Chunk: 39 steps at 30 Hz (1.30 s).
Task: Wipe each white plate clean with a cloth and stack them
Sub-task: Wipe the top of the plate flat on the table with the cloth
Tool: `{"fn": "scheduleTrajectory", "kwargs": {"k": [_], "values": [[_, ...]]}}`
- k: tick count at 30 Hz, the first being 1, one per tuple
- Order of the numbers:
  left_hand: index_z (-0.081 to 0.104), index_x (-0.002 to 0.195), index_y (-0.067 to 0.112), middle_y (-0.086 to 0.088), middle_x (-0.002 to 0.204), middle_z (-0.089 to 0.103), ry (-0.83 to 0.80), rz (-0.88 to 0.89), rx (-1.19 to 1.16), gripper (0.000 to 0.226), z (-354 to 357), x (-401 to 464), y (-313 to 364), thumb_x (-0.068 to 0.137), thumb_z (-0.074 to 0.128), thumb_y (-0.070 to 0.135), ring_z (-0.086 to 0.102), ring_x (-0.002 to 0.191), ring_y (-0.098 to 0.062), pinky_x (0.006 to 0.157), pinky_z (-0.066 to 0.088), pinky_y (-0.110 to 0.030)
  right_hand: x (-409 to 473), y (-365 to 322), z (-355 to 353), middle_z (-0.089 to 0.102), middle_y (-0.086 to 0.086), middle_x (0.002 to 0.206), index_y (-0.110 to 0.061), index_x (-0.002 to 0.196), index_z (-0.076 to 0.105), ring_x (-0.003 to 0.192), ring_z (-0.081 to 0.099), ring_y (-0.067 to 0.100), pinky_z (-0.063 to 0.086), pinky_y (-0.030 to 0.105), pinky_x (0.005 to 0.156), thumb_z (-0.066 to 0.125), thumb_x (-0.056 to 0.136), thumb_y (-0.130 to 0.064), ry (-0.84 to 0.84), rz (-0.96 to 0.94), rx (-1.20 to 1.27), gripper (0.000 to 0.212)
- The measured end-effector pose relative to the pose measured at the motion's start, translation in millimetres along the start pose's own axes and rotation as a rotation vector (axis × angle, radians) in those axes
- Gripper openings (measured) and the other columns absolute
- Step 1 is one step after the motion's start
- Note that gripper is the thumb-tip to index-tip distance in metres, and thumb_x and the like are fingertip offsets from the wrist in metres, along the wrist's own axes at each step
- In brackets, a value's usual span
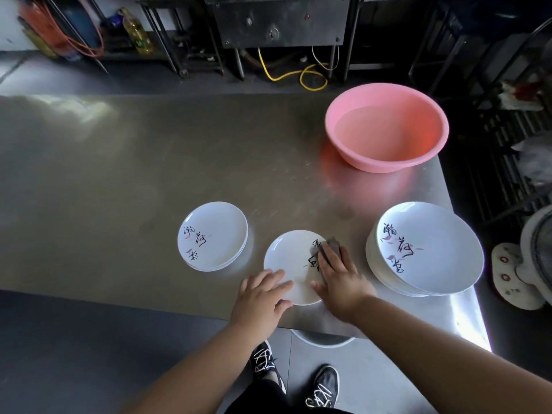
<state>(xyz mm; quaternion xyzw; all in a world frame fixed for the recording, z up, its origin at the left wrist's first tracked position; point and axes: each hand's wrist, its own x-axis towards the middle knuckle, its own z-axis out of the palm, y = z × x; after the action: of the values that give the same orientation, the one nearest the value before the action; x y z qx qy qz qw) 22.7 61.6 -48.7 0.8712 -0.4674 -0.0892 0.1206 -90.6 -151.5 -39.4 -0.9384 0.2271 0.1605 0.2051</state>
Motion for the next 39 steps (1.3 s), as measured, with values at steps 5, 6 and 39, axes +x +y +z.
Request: {"fn": "scheduleTrajectory", "kwargs": {"k": [5,6,39], "values": [[0.073,0.117,0.043,0.017,0.131,0.066,0.044,-0.047,0.003,0.038,8,-2,11,0.081,0.079,0.053,0.060,0.115,-0.018,0.093,0.041,-0.039,-13,-7,1,-0.021,-0.017,0.172,-0.026,0.169,0.003,0.161,-0.016,0.022,0.022,0.043,0.128,0.035,0.103,-0.064,-0.019,-0.006,0.015,0.082],[0.073,0.113,0.042,0.017,0.122,0.066,0.051,-0.053,-0.007,0.038,10,-2,16,0.079,0.075,0.059,0.060,0.109,-0.017,0.091,0.038,-0.038,-27,-11,11,-0.022,-0.016,0.172,-0.025,0.169,0.002,0.161,-0.016,0.022,0.020,0.041,0.129,0.032,0.101,-0.068,-0.027,0.006,0.041,0.085],[0.071,0.102,0.033,0.009,0.101,0.059,0.053,0.096,0.118,0.054,11,12,22,0.081,0.055,0.080,0.057,0.101,-0.022,0.086,0.036,-0.039,-61,-4,36,-0.020,-0.010,0.173,-0.023,0.168,-0.001,0.160,-0.018,0.027,0.002,0.035,0.128,0.007,0.092,-0.078,-0.093,0.001,0.100,0.094]]}}
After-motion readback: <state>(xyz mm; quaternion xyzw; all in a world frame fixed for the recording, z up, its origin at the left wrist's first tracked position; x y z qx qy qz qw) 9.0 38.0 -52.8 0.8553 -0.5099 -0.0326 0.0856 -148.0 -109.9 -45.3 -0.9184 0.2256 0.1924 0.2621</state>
